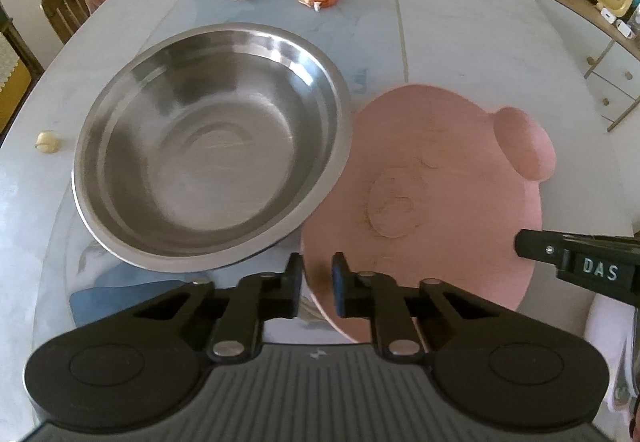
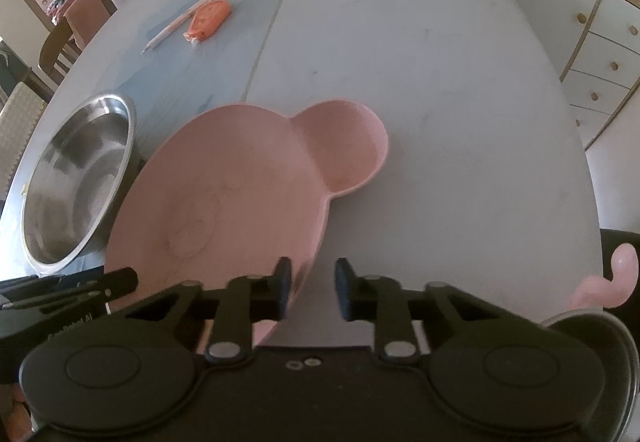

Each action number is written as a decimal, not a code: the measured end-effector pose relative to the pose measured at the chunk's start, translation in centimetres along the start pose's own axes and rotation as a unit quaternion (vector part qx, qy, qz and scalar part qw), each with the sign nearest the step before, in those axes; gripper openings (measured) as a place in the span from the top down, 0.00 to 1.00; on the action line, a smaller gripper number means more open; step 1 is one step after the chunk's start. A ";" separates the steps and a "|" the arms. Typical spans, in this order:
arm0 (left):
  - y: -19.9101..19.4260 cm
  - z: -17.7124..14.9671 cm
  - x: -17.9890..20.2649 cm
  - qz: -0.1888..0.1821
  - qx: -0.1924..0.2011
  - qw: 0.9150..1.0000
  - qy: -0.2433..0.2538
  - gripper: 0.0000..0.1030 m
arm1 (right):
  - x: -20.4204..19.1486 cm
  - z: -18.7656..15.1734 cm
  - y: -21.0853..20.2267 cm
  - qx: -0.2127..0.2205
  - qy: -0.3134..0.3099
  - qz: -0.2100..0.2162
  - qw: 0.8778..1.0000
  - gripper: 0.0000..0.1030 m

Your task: Organize plates and bowls

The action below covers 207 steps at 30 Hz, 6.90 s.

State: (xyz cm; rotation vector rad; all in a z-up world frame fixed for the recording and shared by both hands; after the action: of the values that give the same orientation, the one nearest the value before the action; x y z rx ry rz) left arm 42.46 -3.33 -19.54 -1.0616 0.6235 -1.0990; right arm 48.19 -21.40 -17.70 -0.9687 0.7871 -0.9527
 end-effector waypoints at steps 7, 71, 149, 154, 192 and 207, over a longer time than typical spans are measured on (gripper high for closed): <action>-1.0 -0.4 -0.2 -0.016 0.005 1.000 -0.002 0.90 | -0.6 -0.5 -1.1 0.023 -0.004 -0.015 1.000 0.91; -21.3 -24.8 -24.5 -0.053 0.019 0.998 0.025 0.90 | -25.5 -25.2 -15.9 0.073 -0.036 0.000 0.997 0.91; -24.7 -10.8 -14.0 -0.063 0.167 0.981 0.074 0.30 | -18.1 -12.6 -21.4 0.160 -0.086 0.036 0.983 0.33; -23.1 -7.2 -11.8 -0.059 0.178 0.981 0.057 0.25 | -15.6 -8.8 -20.3 0.163 -0.088 0.033 0.982 0.22; -1.3 7.0 -14.0 0.036 0.068 0.995 -0.059 0.26 | -13.1 7.1 2.4 0.045 -0.119 0.017 0.992 0.20; 0.9 7.3 -15.2 0.043 0.045 0.995 -0.077 0.76 | -13.7 6.9 4.0 0.024 -0.115 0.025 0.993 0.73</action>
State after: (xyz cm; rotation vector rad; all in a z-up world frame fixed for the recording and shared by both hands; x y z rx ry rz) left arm 43.30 13.53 -18.72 -1.0207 0.4872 -0.9518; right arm 50.25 -5.70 -17.12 -0.9919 0.5878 -0.7968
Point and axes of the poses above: each gripper's, at about its wrist camera, not at the fingertips, and y roughly the way its jaws point, x to its right, z to its top, the point moved 4 cm from there along y, roughly the way its jaws point, and after that the axes turned 3 degrees about -z, right-handed, at the moved point
